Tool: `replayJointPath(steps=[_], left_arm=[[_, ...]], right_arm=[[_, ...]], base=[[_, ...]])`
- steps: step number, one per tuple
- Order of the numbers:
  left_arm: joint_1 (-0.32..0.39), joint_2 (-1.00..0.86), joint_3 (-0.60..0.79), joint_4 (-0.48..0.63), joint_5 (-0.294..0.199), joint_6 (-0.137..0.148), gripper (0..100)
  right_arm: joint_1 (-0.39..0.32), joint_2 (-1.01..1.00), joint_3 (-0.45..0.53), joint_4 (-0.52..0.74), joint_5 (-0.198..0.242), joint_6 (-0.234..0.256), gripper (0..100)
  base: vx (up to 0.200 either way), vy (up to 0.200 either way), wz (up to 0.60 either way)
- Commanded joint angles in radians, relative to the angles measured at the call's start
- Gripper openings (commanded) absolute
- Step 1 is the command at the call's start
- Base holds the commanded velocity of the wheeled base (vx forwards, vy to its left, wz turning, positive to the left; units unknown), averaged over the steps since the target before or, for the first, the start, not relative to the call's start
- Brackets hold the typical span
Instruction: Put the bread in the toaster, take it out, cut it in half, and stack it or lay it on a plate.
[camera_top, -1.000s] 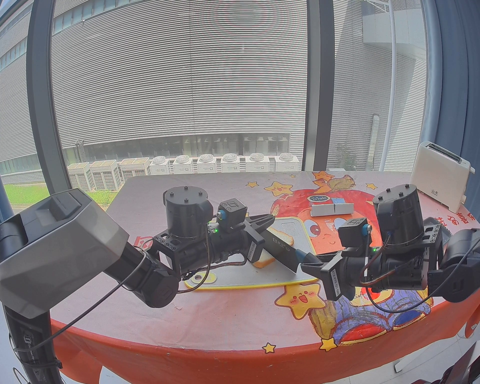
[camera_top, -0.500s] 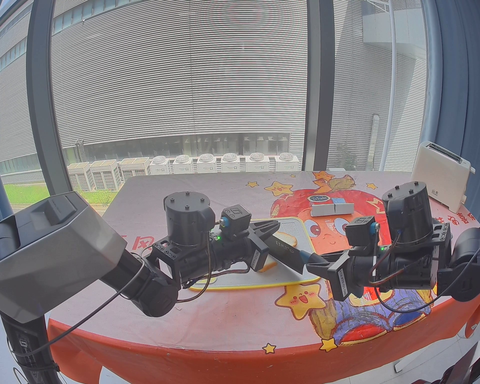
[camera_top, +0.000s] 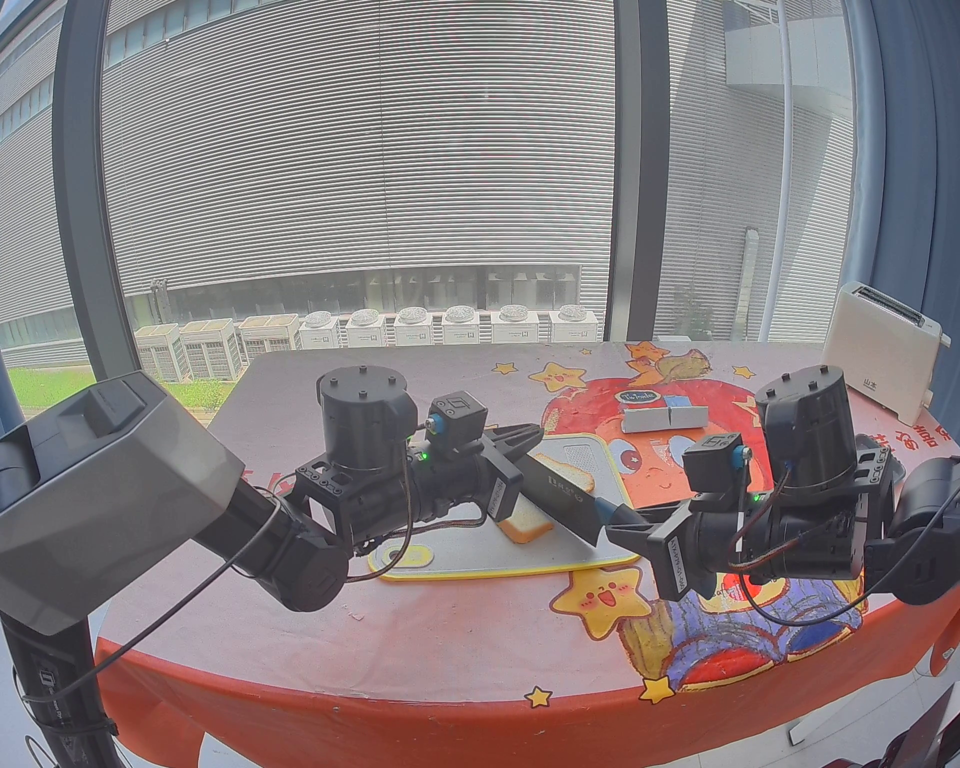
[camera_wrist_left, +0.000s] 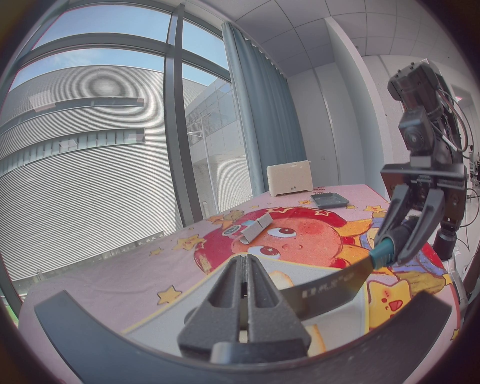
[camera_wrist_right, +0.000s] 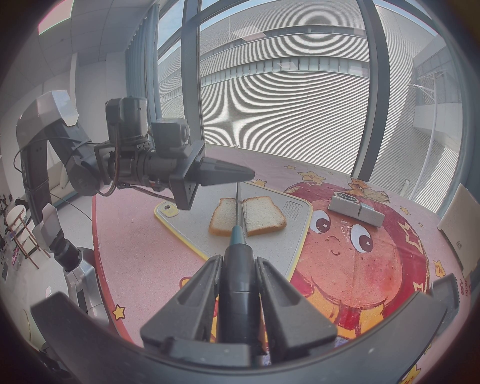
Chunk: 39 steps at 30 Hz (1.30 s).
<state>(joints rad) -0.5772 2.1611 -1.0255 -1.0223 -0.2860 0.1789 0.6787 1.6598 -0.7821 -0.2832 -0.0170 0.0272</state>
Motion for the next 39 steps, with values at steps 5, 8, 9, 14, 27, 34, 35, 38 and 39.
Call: replayJointPath(steps=[5, 8, 9, 14, 27, 34, 35, 38, 39], left_arm=[[0.007, -0.009, -0.005, -0.010, 0.001, -0.003, 0], [0.002, -0.009, 0.009, -0.016, 0.001, 0.001, 0], [-0.012, -0.009, 0.021, -0.018, 0.001, 0.002, 0], [-0.026, -0.056, 0.038, -0.013, 0.001, 0.002, 0], [-0.010, -0.234, 0.102, -0.007, 0.002, -0.004, 0], [0.023, -0.328, 0.177, -0.016, 0.028, -0.003, 0], [0.027, -0.333, 0.185, -0.019, 0.028, -0.001, 0], [0.039, -0.348, 0.232, -0.047, 0.030, 0.001, 0], [0.051, -0.360, 0.259, -0.065, 0.030, 0.001, 0]], right_arm=[[0.002, -0.002, 0.012, 0.004, -0.001, 0.000, 0], [0.004, -0.014, 0.020, 0.002, -0.001, 0.000, 0], [0.004, -0.037, 0.027, 0.002, -0.001, 0.002, 0], [0.001, -0.083, 0.043, -0.001, 0.002, 0.007, 0], [-0.001, -0.117, 0.046, -0.001, -0.001, 0.019, 0], [-0.002, -0.187, 0.064, -0.001, -0.001, 0.049, 0], [-0.002, -0.198, 0.069, 0.001, -0.001, 0.049, 0], [-0.002, -0.215, 0.093, 0.001, -0.001, 0.051, 0], [-0.002, -0.215, 0.100, 0.001, -0.001, 0.051, 0]], base=[[0.000, 0.000, 0.00], [0.000, 0.000, 0.00], [0.000, 0.000, 0.00], [0.000, 0.000, 0.00], [0.000, 0.000, 0.00], [0.000, 0.000, 0.00], [0.000, 0.000, 0.00], [0.000, 0.000, 0.00], [0.000, 0.000, 0.00]])
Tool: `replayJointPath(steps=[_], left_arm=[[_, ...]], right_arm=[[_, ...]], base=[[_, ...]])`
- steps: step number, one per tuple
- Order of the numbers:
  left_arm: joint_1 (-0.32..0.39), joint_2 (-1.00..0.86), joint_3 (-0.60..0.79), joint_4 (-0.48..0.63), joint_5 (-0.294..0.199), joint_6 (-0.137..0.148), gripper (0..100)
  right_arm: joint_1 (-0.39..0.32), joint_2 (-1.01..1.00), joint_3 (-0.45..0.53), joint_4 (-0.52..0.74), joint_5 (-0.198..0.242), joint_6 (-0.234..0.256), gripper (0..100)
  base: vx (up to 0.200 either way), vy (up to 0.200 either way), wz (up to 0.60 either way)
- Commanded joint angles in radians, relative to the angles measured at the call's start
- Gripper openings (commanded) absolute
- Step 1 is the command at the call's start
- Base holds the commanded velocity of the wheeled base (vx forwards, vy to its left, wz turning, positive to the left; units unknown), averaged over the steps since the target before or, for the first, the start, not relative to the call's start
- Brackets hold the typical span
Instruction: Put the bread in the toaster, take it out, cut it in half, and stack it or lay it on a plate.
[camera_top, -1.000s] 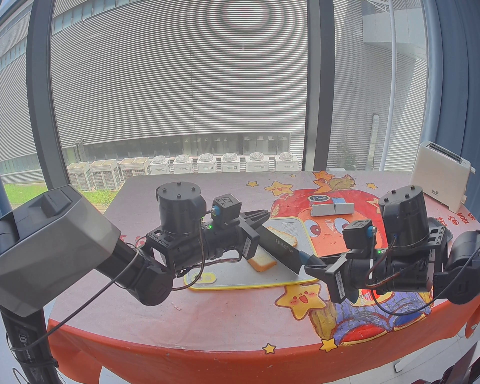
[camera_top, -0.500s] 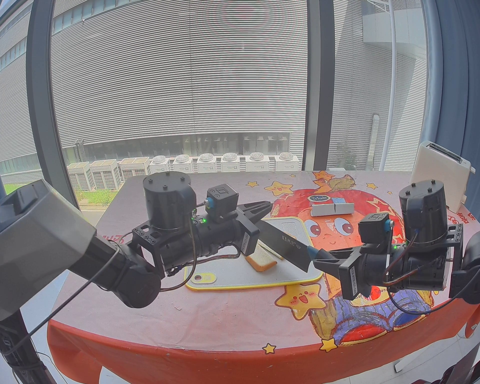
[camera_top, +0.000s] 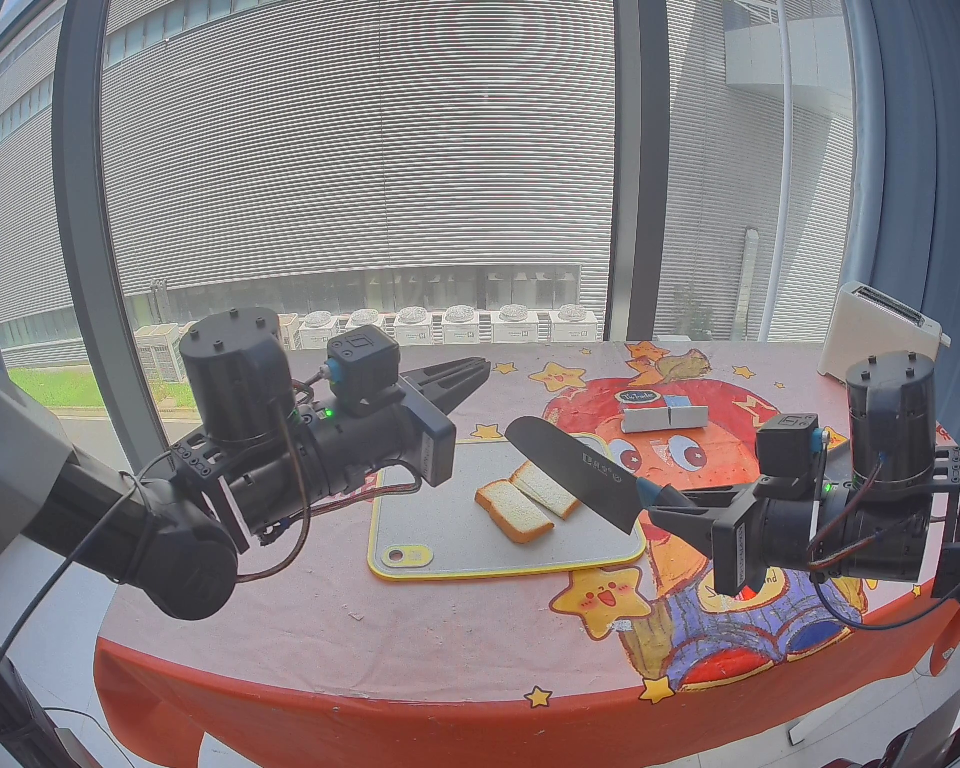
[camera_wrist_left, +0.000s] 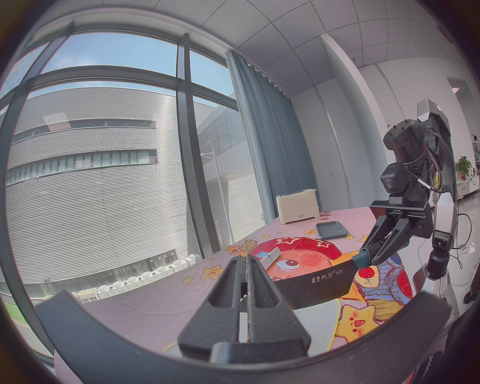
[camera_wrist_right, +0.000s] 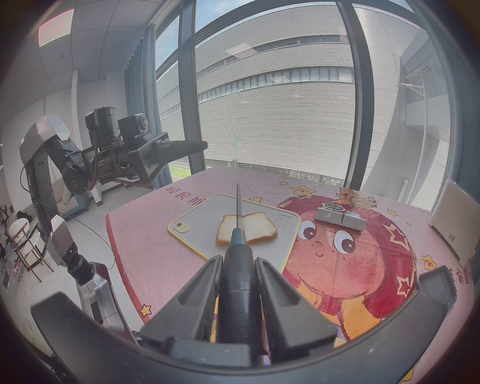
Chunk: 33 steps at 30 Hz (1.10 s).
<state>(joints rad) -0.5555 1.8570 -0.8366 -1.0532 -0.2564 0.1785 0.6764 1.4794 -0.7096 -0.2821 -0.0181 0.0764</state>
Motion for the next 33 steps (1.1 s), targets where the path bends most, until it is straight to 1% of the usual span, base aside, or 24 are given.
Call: replayJointPath(steps=[1, 4, 6, 8, 9, 10, 11, 12, 13, 17, 21, 33], left_arm=[[0.046, -0.073, 0.106, -0.060, 0.000, 0.001, 0], [0.086, -0.139, 0.221, -0.137, 0.000, -0.004, 0], [0.137, -0.208, 0.314, -0.179, -0.001, -0.008, 0], [0.187, -0.262, 0.376, -0.199, -0.003, -0.008, 0], [0.198, -0.272, 0.389, -0.202, -0.003, -0.008, 0], [0.244, -0.323, 0.447, -0.208, -0.004, -0.010, 0], [0.244, -0.323, 0.447, -0.208, -0.004, -0.010, 0], [0.287, -0.377, 0.516, -0.212, -0.006, -0.010, 0], [0.299, -0.401, 0.545, -0.212, -0.006, -0.010, 0], [0.305, -0.453, 0.567, -0.211, -0.003, -0.010, 0], [0.304, -0.453, 0.574, -0.211, -0.011, -0.008, 0], [0.304, -0.456, 0.580, -0.211, -0.004, -0.008, 0]], right_arm=[[0.000, -0.030, 0.033, -0.002, 0.000, 0.002, 0], [0.002, -0.019, 0.036, 0.000, -0.002, 0.003, 0], [0.002, -0.004, 0.036, 0.000, -0.002, 0.006, 0], [0.003, 0.012, 0.036, 0.000, -0.002, 0.008, 0], [0.003, 0.013, 0.036, 0.000, -0.002, 0.008, 0], [0.003, 0.030, 0.036, 0.000, 0.000, 0.010, 0], [0.003, 0.030, 0.036, 0.000, 0.000, 0.010, 0], [0.003, 0.044, 0.038, 0.000, 0.000, 0.008, 0], [0.002, 0.048, 0.038, 0.000, 0.000, 0.008, 0], [0.002, 0.067, 0.041, 0.000, -0.002, 0.008, 0], [0.002, 0.088, 0.041, -0.002, 0.000, 0.008, 0], [-0.021, 0.064, 0.041, -0.002, 0.000, 0.008, 0]], base=[[0.000, 0.000, 0.00], [0.000, 0.000, 0.00], [0.000, 0.000, 0.00], [0.000, 0.000, 0.00], [0.000, 0.000, 0.00], [0.000, 0.000, 0.00], [0.000, 0.000, 0.00], [0.000, 0.000, 0.00], [0.000, 0.000, 0.00], [0.000, 0.000, 0.00], [0.000, 0.000, 0.00], [0.000, 0.000, 0.00]])
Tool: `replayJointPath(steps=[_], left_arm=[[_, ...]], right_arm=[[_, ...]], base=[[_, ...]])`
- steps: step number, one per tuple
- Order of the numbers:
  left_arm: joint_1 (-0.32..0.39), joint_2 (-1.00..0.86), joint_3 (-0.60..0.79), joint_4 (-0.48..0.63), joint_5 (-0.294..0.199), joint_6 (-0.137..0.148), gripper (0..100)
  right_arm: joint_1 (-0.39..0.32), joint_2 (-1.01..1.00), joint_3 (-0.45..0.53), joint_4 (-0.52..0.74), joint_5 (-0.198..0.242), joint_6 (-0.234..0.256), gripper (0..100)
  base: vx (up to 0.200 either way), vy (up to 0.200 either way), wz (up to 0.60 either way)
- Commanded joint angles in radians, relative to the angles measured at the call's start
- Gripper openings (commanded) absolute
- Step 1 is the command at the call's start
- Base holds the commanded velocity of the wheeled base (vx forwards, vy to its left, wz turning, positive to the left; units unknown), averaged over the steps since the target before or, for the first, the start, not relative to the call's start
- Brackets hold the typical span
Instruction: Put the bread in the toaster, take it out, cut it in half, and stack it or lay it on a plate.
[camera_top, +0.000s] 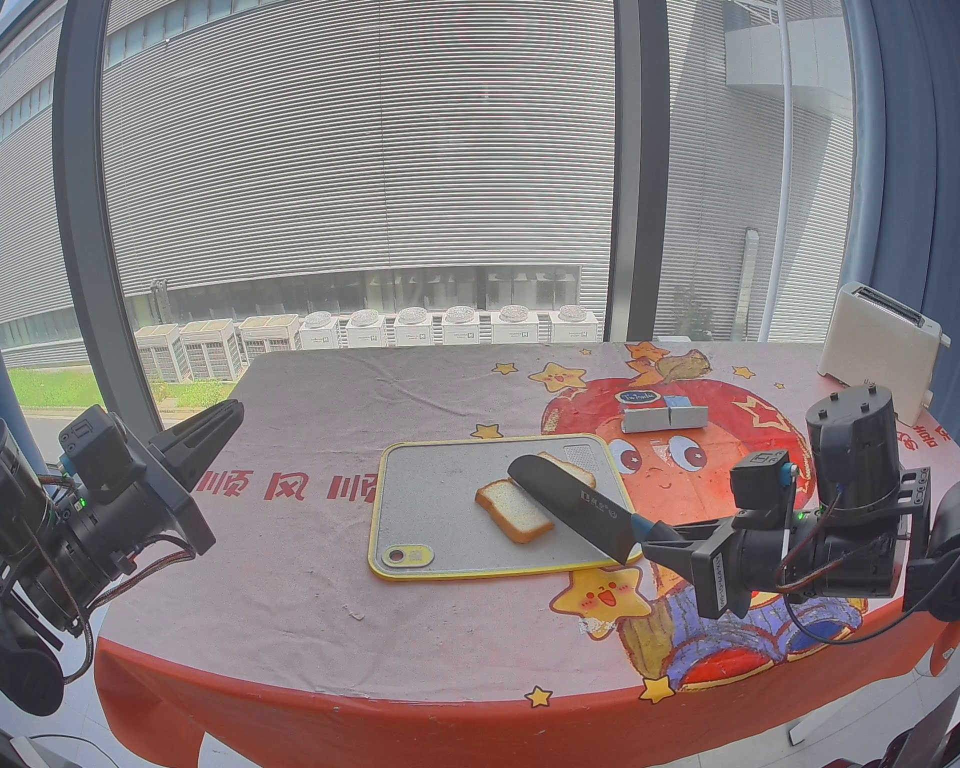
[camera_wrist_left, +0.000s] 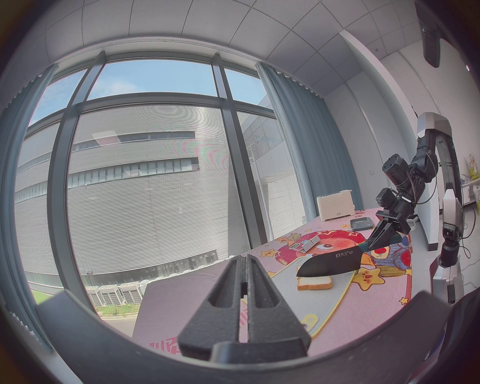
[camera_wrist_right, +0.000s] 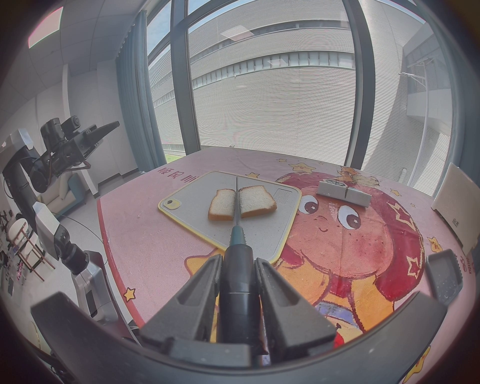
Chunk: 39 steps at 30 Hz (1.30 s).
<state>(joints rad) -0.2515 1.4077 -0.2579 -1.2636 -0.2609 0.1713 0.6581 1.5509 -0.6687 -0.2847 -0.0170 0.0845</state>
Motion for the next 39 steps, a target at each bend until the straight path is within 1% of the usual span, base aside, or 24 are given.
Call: replayJointPath(steps=[1, 9, 17, 24, 25, 29, 33, 35, 36, 37, 38, 39], left_arm=[[0.000, -0.007, 0.003, 0.000, 0.002, 0.001, 0], [-0.002, -0.009, 0.008, 0.000, 0.002, -0.001, 0], [-0.002, -0.010, 0.035, -0.002, 0.002, 0.008, 0], [0.000, -0.042, 0.060, -0.002, 0.006, 0.002, 0], [0.001, -0.055, 0.071, -0.002, 0.018, 0.002, 0], [0.001, -0.139, 0.103, 0.001, 0.103, -0.003, 0], [0.001, -0.263, 0.158, 0.007, 0.152, -0.007, 0], [0.005, -0.342, 0.204, 0.016, 0.181, -0.019, 0], [0.005, -0.398, 0.246, 0.030, 0.203, -0.032, 0], [0.003, -0.452, 0.258, 0.058, 0.213, -0.042, 0], [0.003, -0.460, 0.258, 0.063, 0.215, -0.045, 0], [0.005, -0.593, 0.258, 0.191, 0.224, -0.076, 0]], right_arm=[[-0.003, -0.009, 0.000, 0.001, -0.001, 0.000, 0], [0.002, -0.034, 0.001, 0.001, -0.001, 0.000, 0], [0.012, -0.054, -0.002, -0.001, 0.000, 0.000, 0], [0.005, -0.097, -0.002, 0.001, -0.001, 0.000, 0], [0.003, -0.100, -0.002, -0.001, -0.001, -0.002, 0], [0.000, -0.132, 0.000, 0.001, 0.000, -0.002, 0], [0.000, -0.133, 0.005, 0.001, 0.000, -0.002, 0], [-0.002, -0.135, 0.003, 0.001, 0.000, -0.002, 0], [-0.002, -0.137, 0.000, -0.001, 0.000, 0.000, 0], [-0.002, -0.140, -0.002, -0.001, 0.000, 0.000, 0], [-0.002, -0.140, -0.002, -0.002, 0.000, 0.000, 0], [-0.002, -0.146, 0.000, -0.019, 0.000, 0.001, 0]], base=[[0.000, 0.000, 0.00], [0.000, 0.000, 0.00], [0.000, 0.000, 0.00], [0.000, 0.000, 0.00], [0.000, 0.000, 0.00], [0.000, 0.000, 0.00], [0.000, 0.000, 0.00], [0.000, 0.000, 0.00], [0.000, 0.000, 0.00], [0.000, 0.000, 0.00], [0.000, 0.000, 0.00], [0.000, 0.000, 0.00]])
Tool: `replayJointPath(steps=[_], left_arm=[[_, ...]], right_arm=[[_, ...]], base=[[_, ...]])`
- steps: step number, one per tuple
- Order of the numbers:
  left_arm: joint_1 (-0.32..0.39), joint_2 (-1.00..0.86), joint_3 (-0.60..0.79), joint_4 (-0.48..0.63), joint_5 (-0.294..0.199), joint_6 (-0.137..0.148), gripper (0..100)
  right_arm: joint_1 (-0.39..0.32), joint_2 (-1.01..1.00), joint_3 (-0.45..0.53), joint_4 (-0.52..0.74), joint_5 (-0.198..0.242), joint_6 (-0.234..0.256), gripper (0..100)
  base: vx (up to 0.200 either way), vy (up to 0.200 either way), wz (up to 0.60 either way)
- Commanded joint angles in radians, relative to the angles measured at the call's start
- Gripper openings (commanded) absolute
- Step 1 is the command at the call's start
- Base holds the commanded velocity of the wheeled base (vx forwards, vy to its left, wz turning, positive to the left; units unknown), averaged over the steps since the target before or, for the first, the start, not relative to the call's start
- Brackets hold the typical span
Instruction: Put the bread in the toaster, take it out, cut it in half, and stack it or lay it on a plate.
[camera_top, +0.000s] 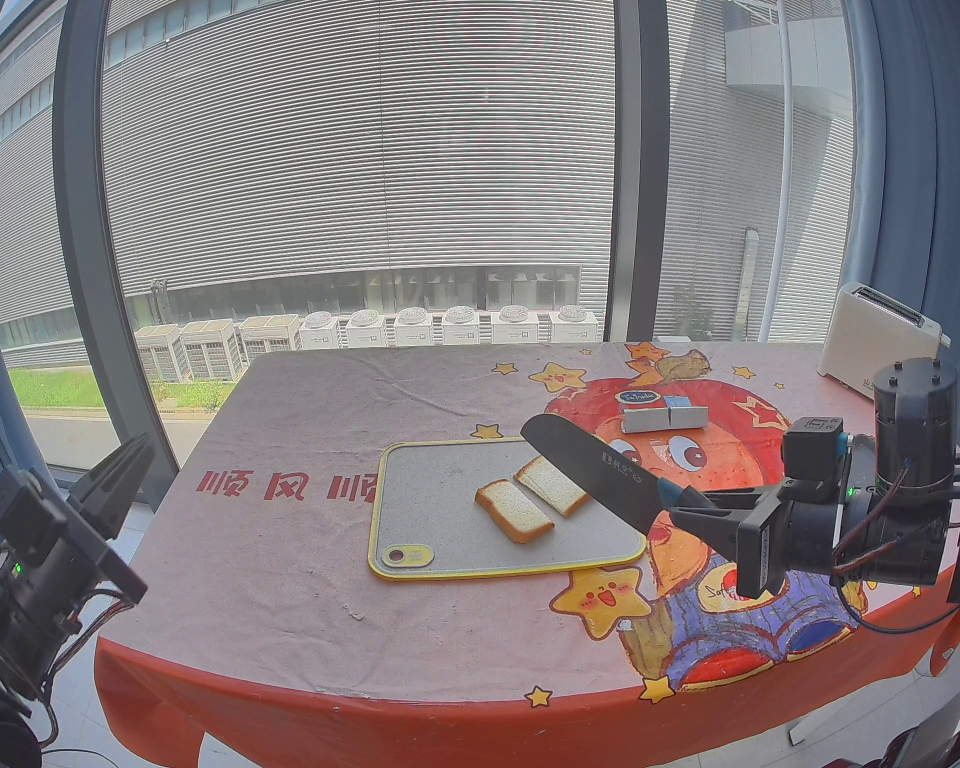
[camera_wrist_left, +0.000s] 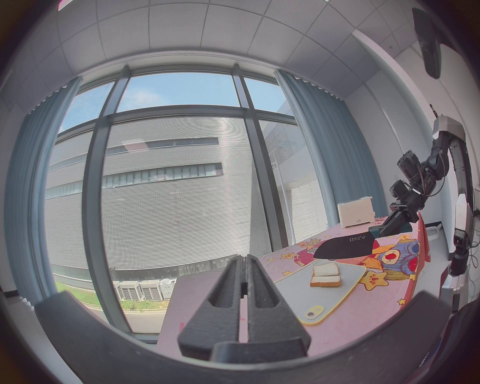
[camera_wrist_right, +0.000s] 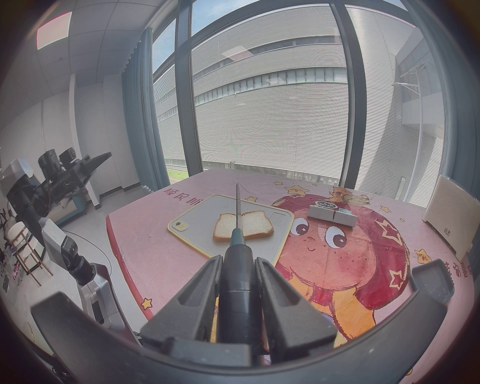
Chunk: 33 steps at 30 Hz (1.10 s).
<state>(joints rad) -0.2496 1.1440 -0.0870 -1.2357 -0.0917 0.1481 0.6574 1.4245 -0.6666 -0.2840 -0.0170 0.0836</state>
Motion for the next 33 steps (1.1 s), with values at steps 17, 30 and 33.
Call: replayJointPath(steps=[17, 30, 33], left_arm=[[0.208, -1.104, 0.067, 1.050, 0.053, -0.067, 0], [0.242, -1.144, 0.085, 1.243, 0.093, -0.140, 0], [0.242, -1.144, 0.085, 1.243, 0.092, -0.153, 0]], right_arm=[[-0.009, -0.081, 0.013, -0.076, -0.003, 0.002, 0], [-0.010, -0.091, 0.015, -0.080, -0.003, 0.002, 0], [-0.010, -0.088, 0.015, -0.080, -0.001, 0.002, 0]], base=[[0.000, 0.000, 0.00], [0.000, 0.000, 0.00], [0.000, 0.000, 0.00]])
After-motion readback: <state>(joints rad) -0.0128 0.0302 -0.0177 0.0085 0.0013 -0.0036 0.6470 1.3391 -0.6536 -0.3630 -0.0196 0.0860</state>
